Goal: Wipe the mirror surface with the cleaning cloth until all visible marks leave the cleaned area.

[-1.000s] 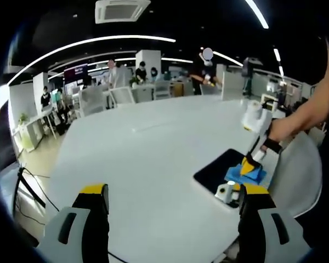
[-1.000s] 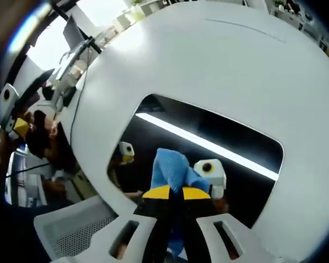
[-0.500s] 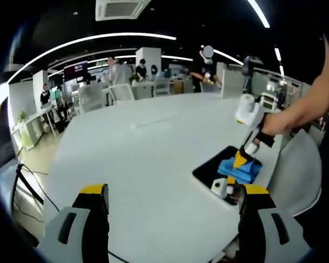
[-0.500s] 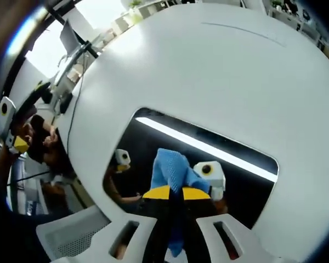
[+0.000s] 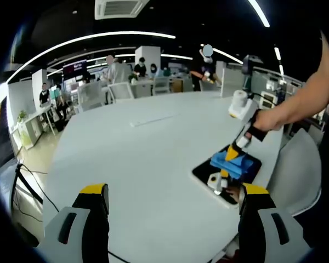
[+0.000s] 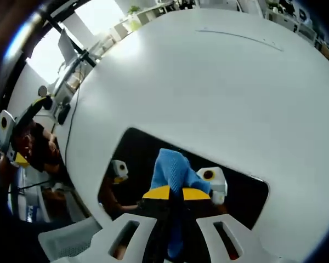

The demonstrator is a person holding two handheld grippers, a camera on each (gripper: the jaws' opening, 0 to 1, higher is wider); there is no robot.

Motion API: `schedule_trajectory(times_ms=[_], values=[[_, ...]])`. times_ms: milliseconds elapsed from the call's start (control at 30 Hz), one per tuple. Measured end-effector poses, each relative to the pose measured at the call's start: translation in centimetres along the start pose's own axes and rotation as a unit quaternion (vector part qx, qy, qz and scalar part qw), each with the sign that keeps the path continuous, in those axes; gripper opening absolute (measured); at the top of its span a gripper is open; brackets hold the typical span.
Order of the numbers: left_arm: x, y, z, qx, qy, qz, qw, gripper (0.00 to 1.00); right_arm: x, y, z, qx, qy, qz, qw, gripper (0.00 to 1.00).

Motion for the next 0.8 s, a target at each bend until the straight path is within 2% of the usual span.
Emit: schedule_trajectory(times_ms=[367, 800], values=[[0.2, 0.4, 0.0, 0.006, -0.002, 0.001, 1.0, 0.99, -0.5, -1.5, -0.2, -0.034, -0.024, -0.027, 0.9988, 0.0], [0.1, 0.1, 0.0, 0.006, -0.004, 0.0, 1.0, 0.99, -0.4, -1.5, -0.2, -0.034, -0.032, -0.019, 0.9987, 0.0]])
Point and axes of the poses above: the point that each gripper's makers call its tool centre point, and the gripper's own axes: z roughly backward along the fingers, x roughly to its left, y roughly out of its underside, the point moved 3 cm from there along z, roughly backward along the fingers, and after that the axes turned 6 degrees about x, right-handed, at the moved point
